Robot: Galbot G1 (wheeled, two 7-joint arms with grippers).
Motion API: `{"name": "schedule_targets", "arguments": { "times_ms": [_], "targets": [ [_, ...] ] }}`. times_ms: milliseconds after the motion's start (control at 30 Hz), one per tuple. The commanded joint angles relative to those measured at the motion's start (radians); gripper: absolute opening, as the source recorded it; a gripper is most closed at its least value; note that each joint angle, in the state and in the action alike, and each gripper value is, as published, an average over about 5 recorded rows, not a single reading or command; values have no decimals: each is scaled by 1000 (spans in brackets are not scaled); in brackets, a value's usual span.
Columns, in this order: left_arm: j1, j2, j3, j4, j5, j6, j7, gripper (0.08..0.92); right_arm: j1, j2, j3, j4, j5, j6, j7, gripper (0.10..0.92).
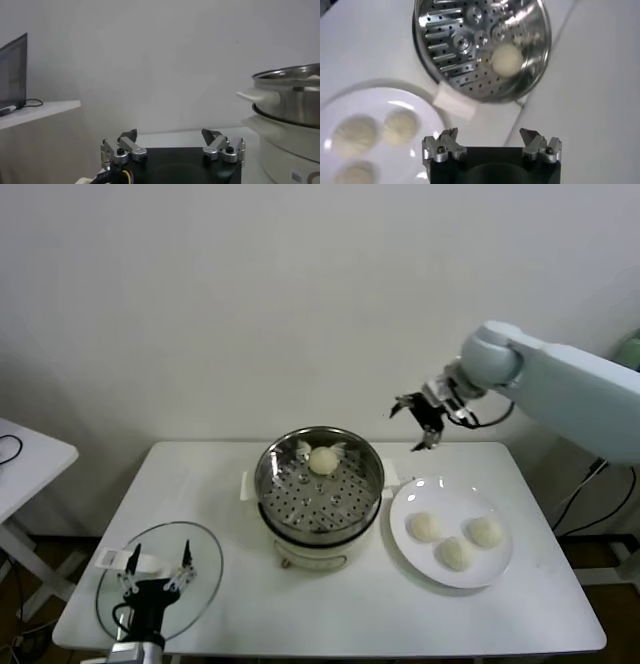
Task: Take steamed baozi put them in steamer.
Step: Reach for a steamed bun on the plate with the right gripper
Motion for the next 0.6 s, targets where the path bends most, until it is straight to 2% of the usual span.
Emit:
{"name": "schedule_targets", "arguments": {
  "times_ms": [33, 267, 600],
  "targets": [
    [0, 1, 8, -1, -20, -6, -32, 823, -267, -174, 103, 32, 25, -158, 39, 823],
    [3, -9, 15, -6, -7, -8, -42, 823, -424, -143, 180, -7, -16, -178, 22, 823],
    [2, -10, 12, -4, -4, -6, -45, 823, -476, -51, 196, -75, -26, -189, 33, 823]
  ]
}}
